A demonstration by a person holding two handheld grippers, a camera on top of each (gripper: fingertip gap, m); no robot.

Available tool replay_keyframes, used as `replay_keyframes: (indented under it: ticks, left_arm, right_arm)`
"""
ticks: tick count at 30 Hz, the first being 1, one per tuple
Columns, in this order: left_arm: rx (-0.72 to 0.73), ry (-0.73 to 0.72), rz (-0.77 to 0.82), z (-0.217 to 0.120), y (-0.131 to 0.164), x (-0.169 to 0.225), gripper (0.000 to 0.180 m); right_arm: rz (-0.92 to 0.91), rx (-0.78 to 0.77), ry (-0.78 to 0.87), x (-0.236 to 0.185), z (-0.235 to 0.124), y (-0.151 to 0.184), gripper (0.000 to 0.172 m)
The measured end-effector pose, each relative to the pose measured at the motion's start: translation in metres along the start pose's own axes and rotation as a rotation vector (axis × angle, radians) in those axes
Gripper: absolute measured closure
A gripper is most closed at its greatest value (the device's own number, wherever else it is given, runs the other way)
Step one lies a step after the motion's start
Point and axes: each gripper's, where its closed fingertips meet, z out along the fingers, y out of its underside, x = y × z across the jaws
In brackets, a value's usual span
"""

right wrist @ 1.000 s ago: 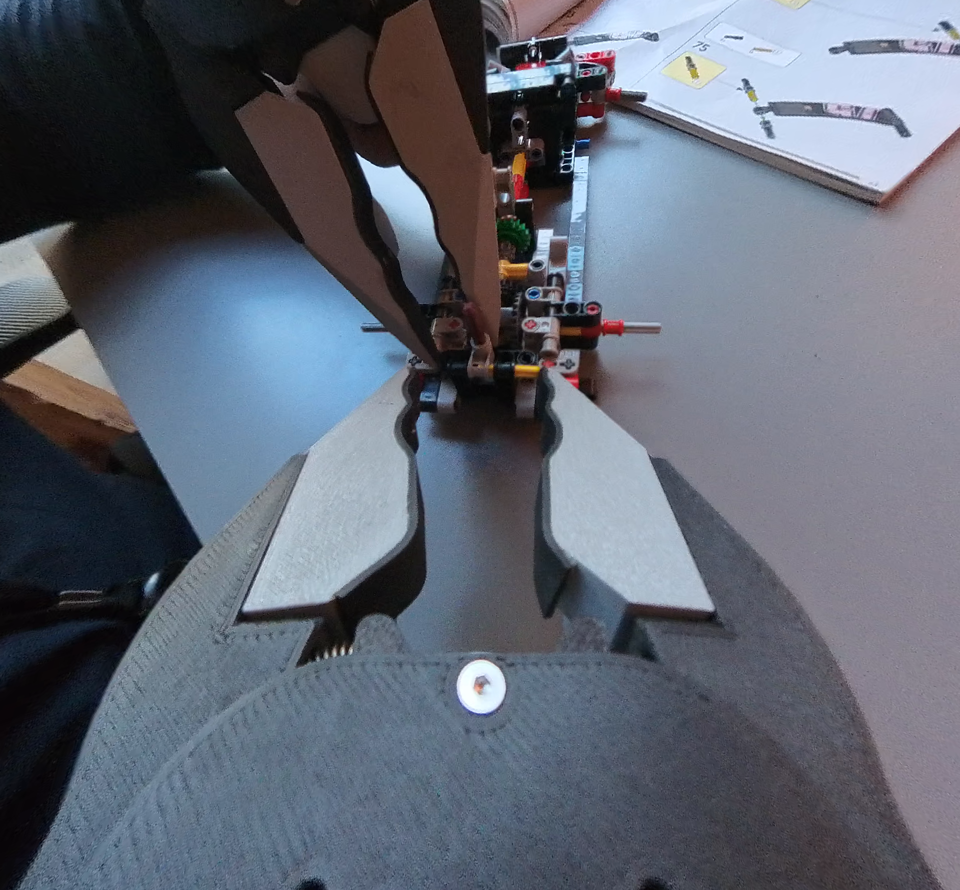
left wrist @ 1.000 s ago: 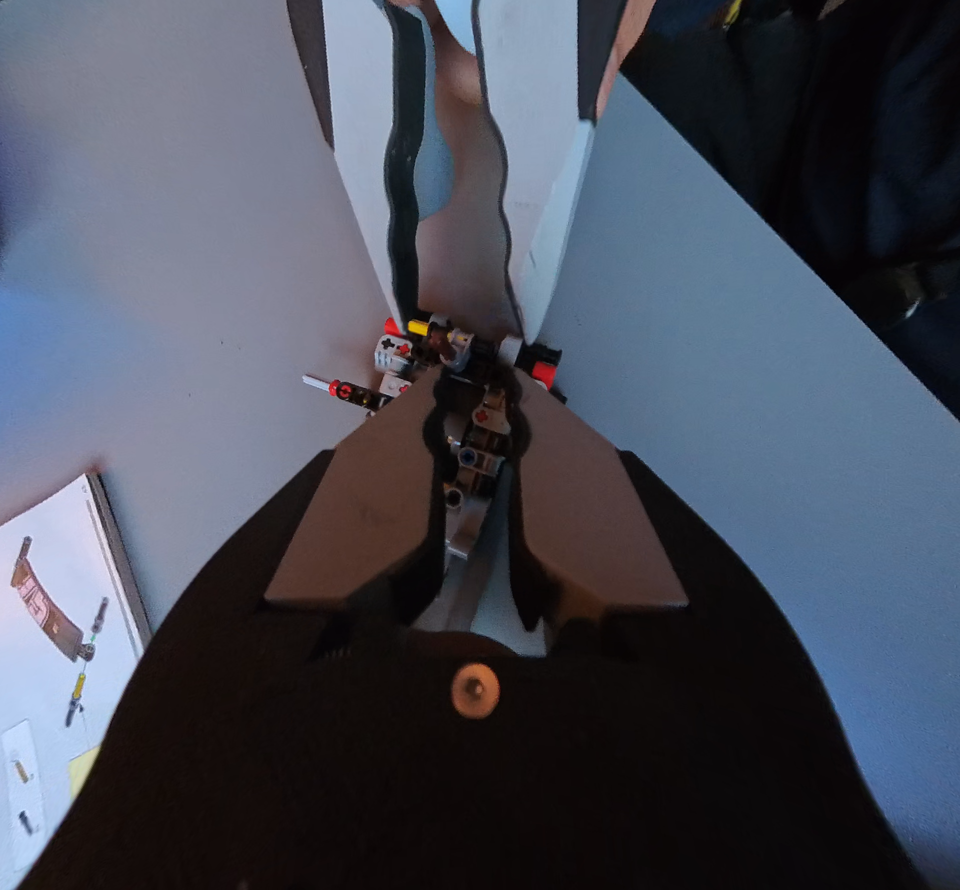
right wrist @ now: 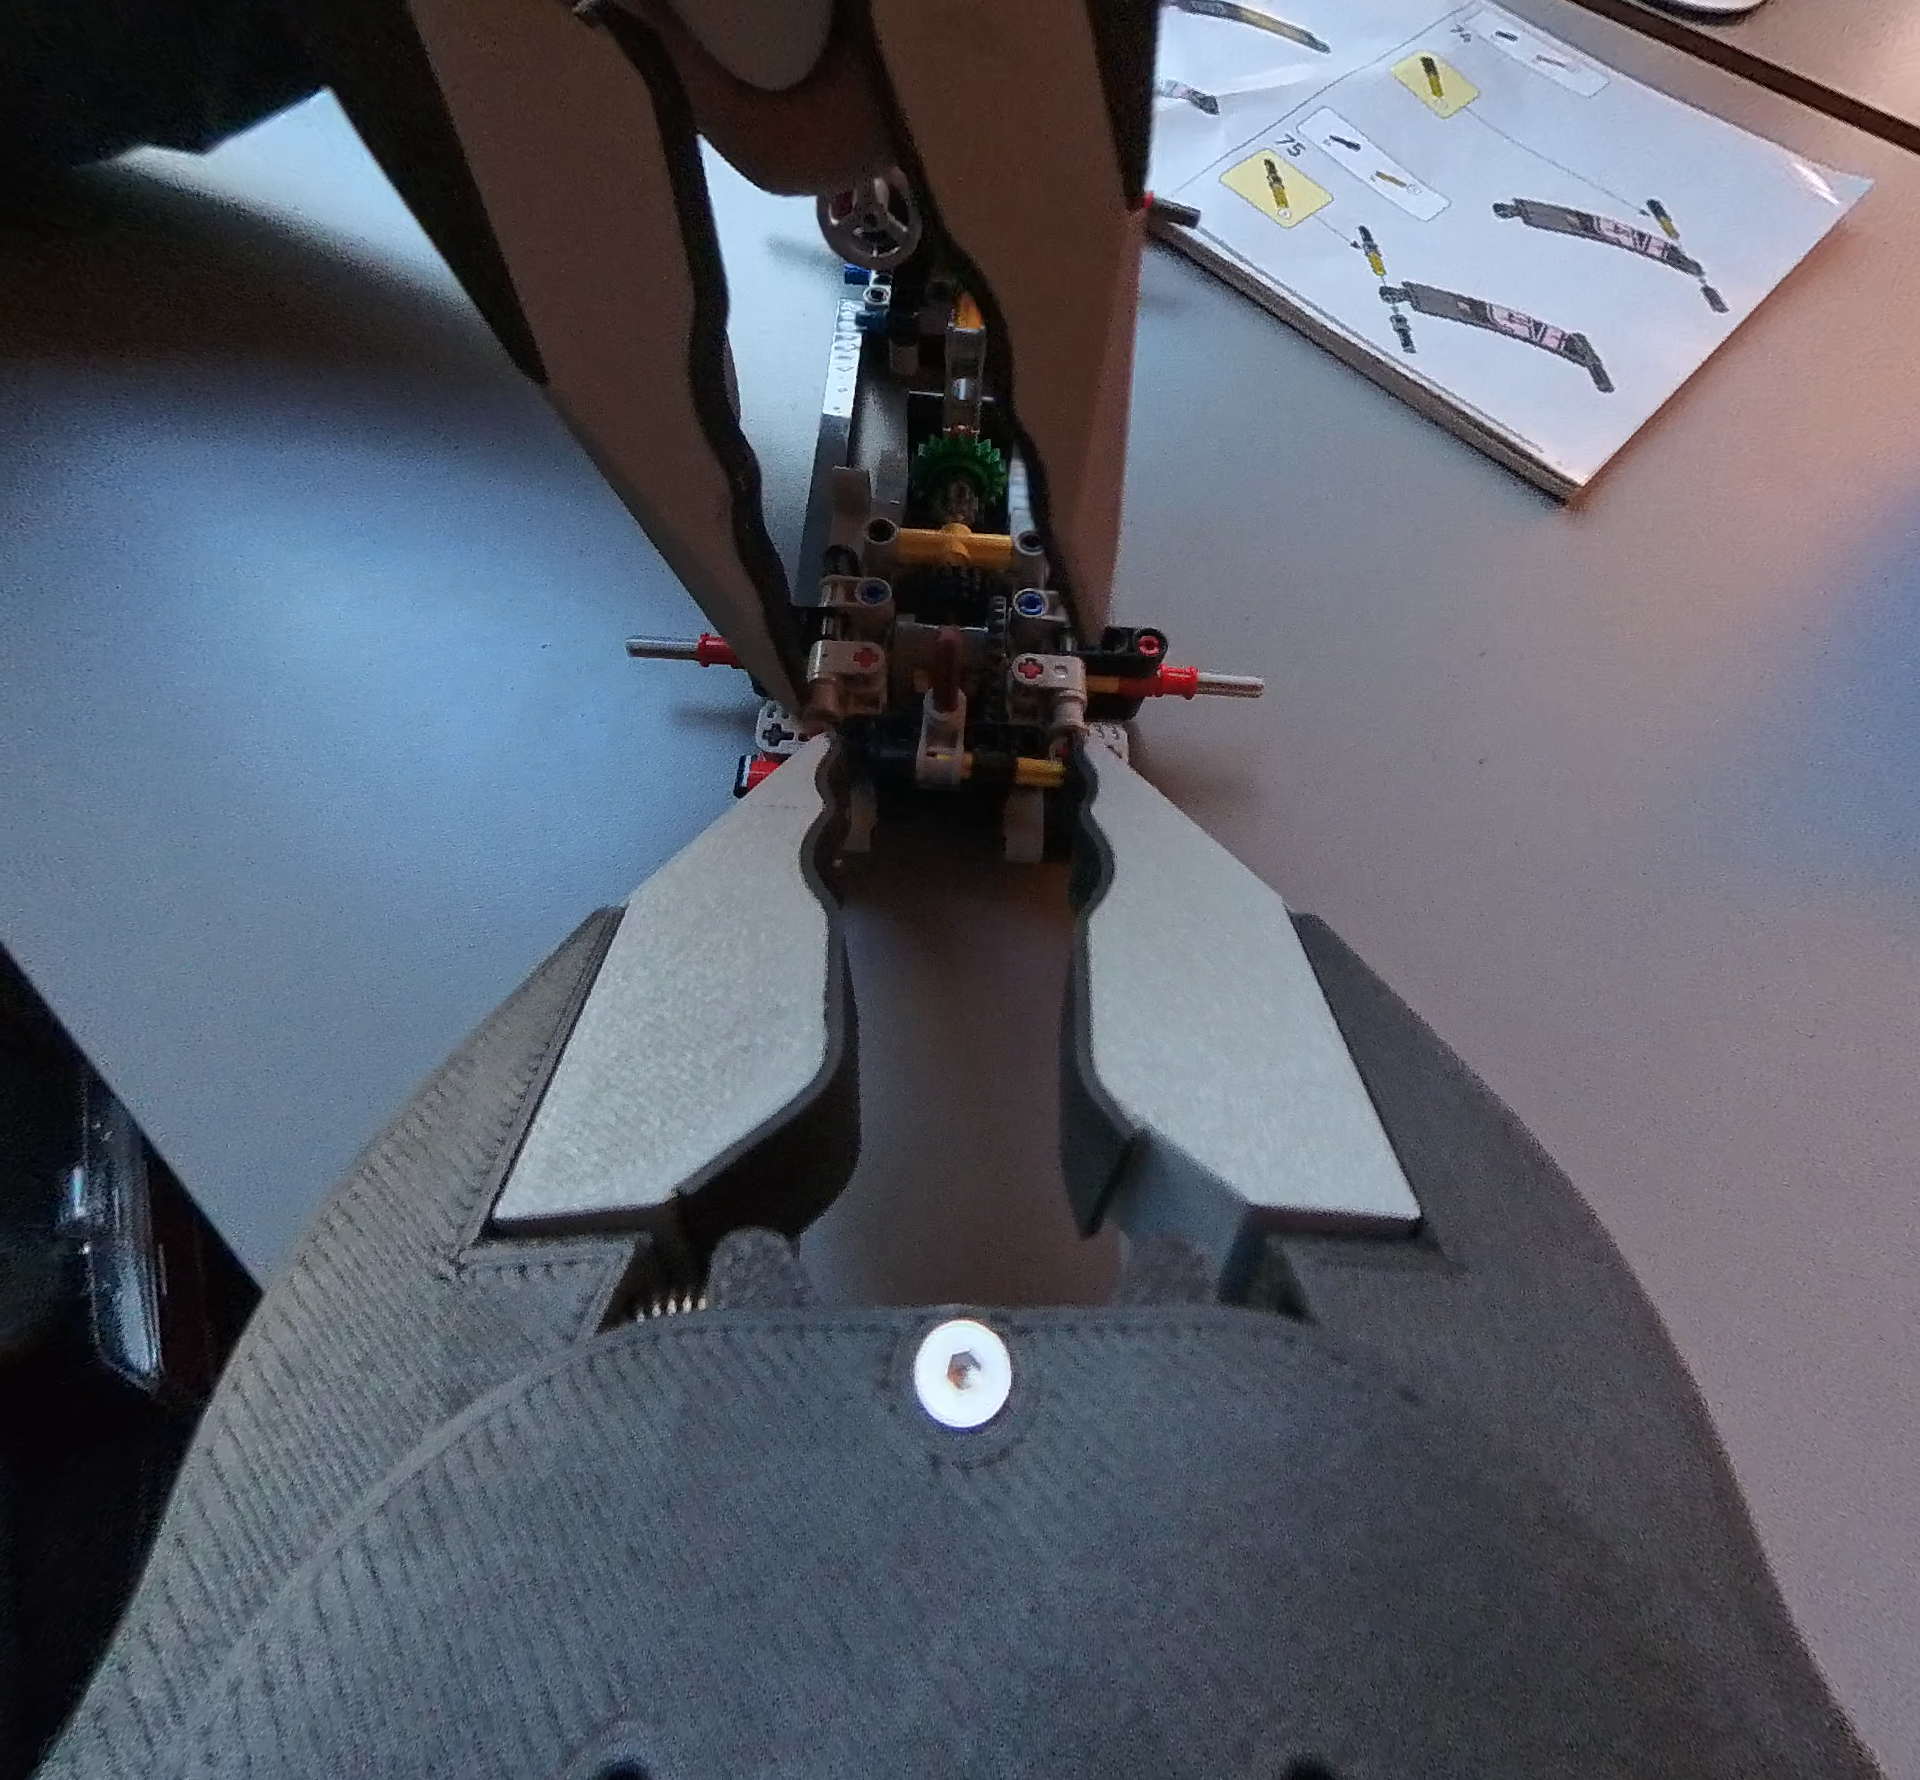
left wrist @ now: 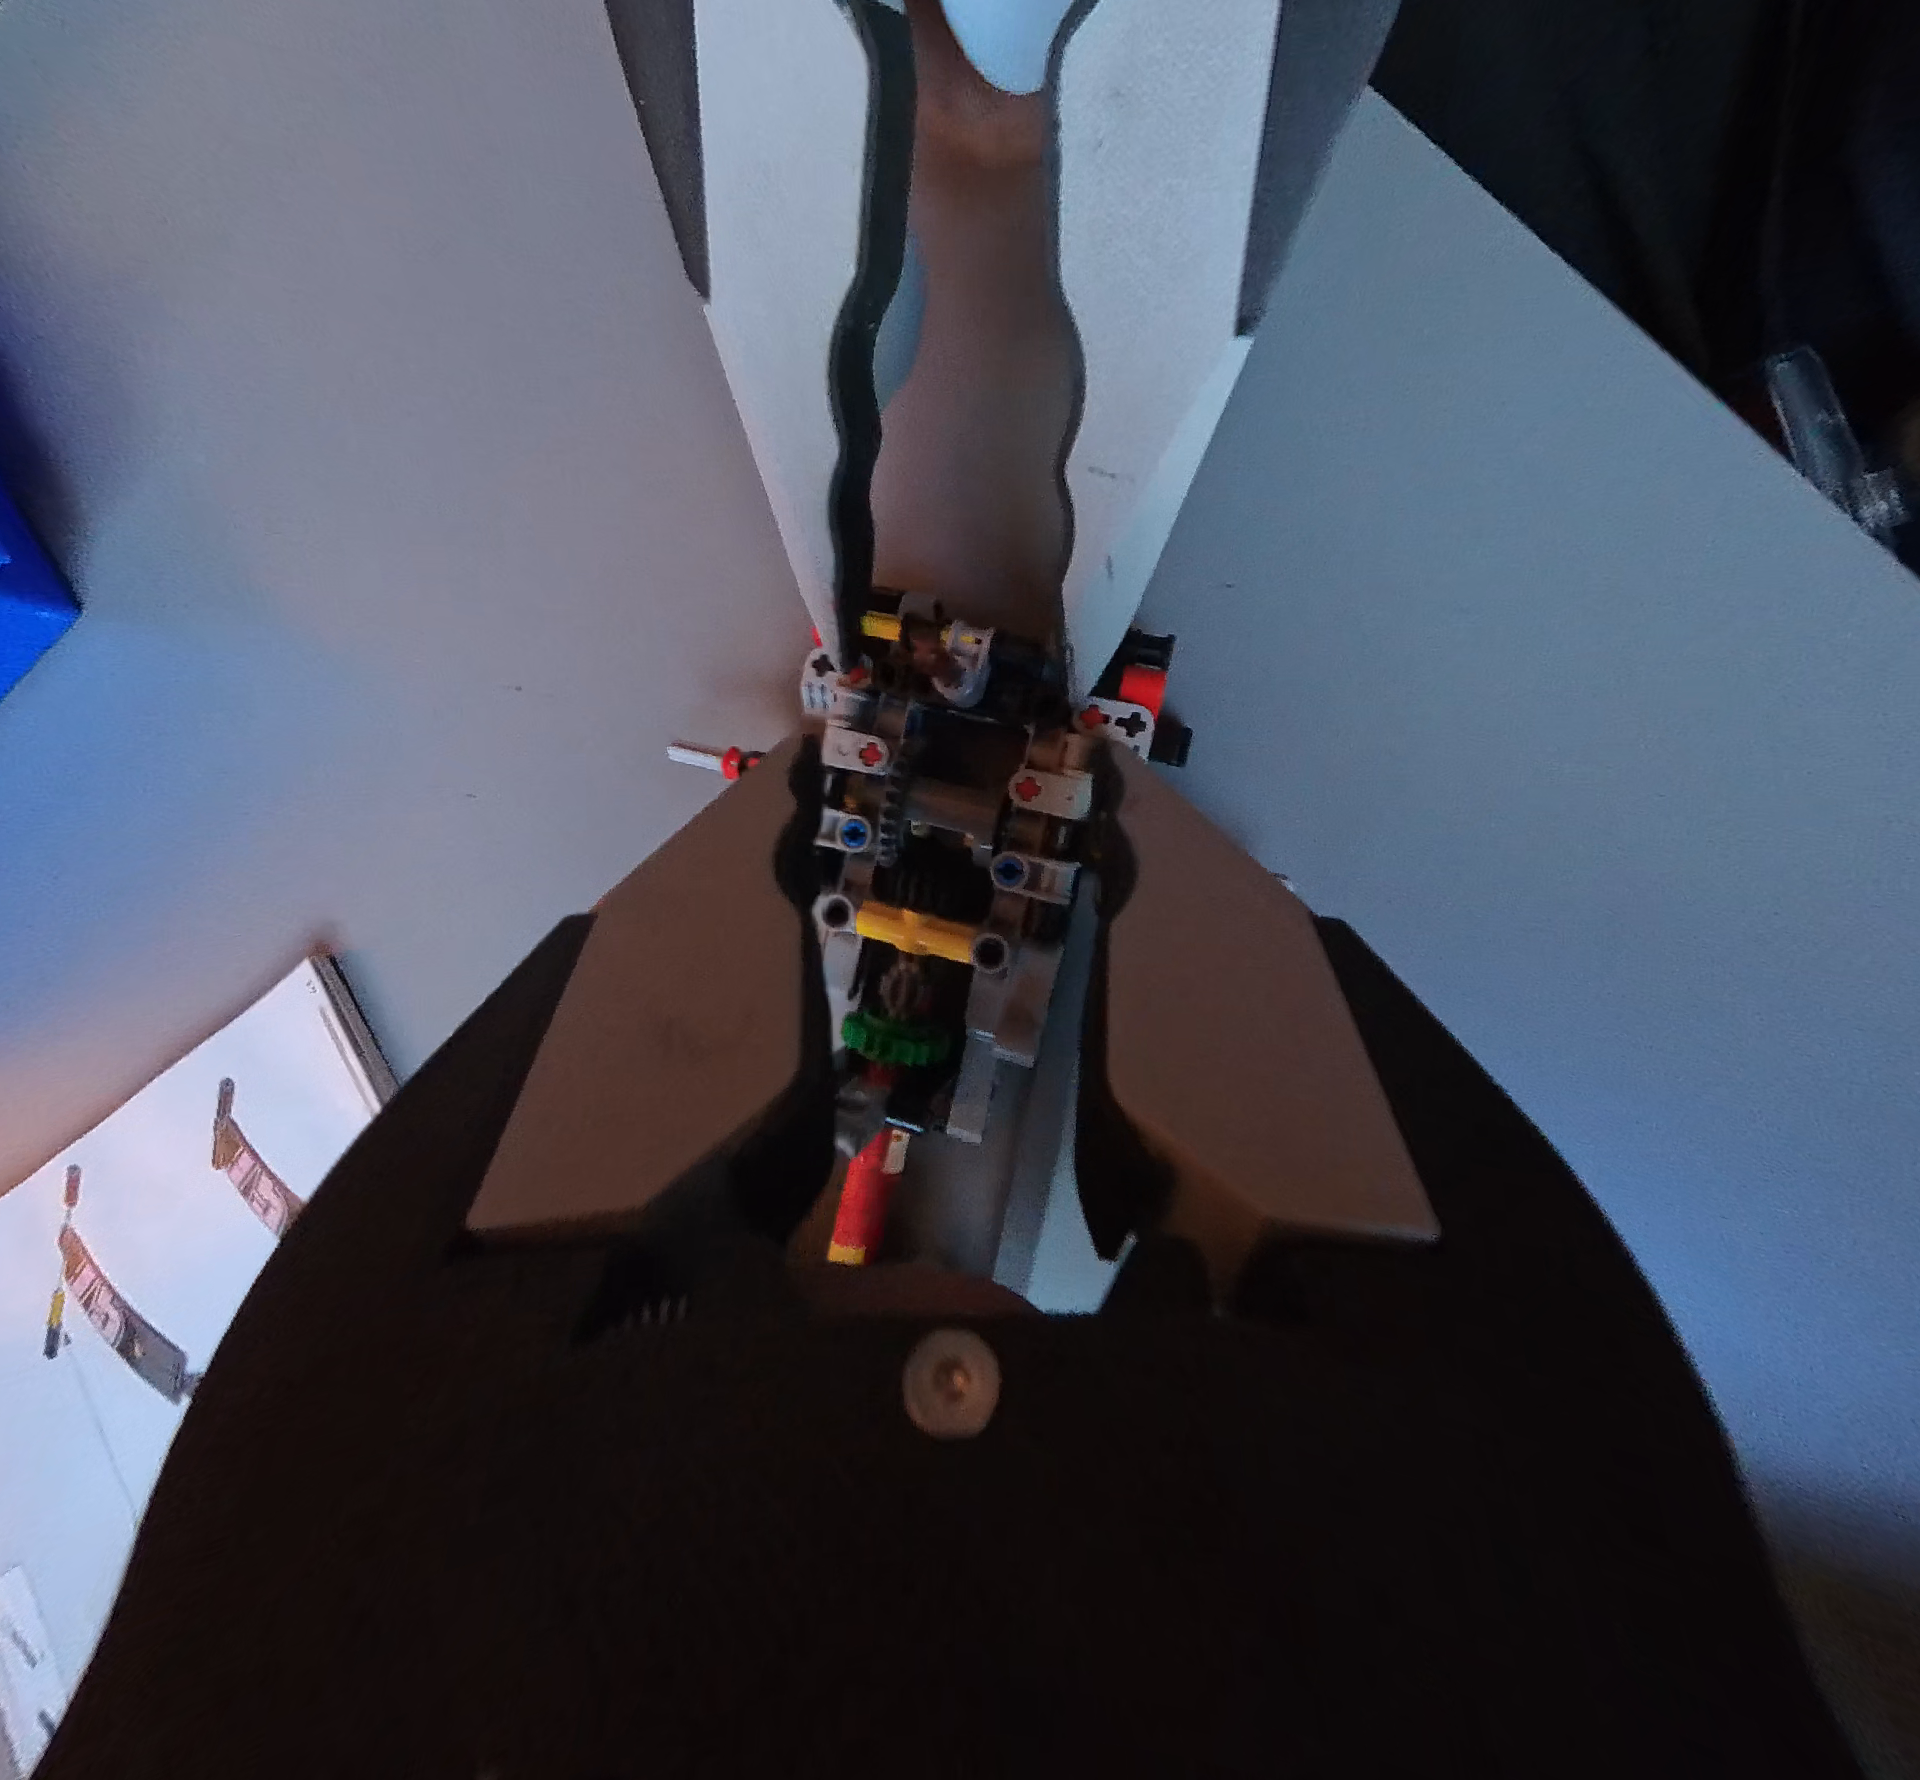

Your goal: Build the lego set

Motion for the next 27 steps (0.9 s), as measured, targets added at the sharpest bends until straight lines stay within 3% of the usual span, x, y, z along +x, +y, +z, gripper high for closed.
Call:
replay_keyframes:
  ticks: [8,13,20,27]
  left_arm:
    - [0.092,0.038,0.006,-0.006,-0.016,-0.008,0.138]
    - [0.052,0.073,0.044,0.006,-0.013,-0.004,0.135]
    - [0.052,0.118,0.098,0.012,-0.016,-0.002,0.150]
    - [0.063,0.132,0.081,0.011,-0.014,-0.002,0.150]
  right_arm:
    - [-0.009,0.007,0.010,0.005,-0.007,0.003,0.128]
    - [-0.021,-0.011,0.020,0.004,-0.006,0.006,0.129]
    - [-0.033,-0.013,0.015,0.002,-0.004,0.005,0.135]
    - [-0.031,-0.019,-0.007,0.003,-0.002,0.005,0.136]
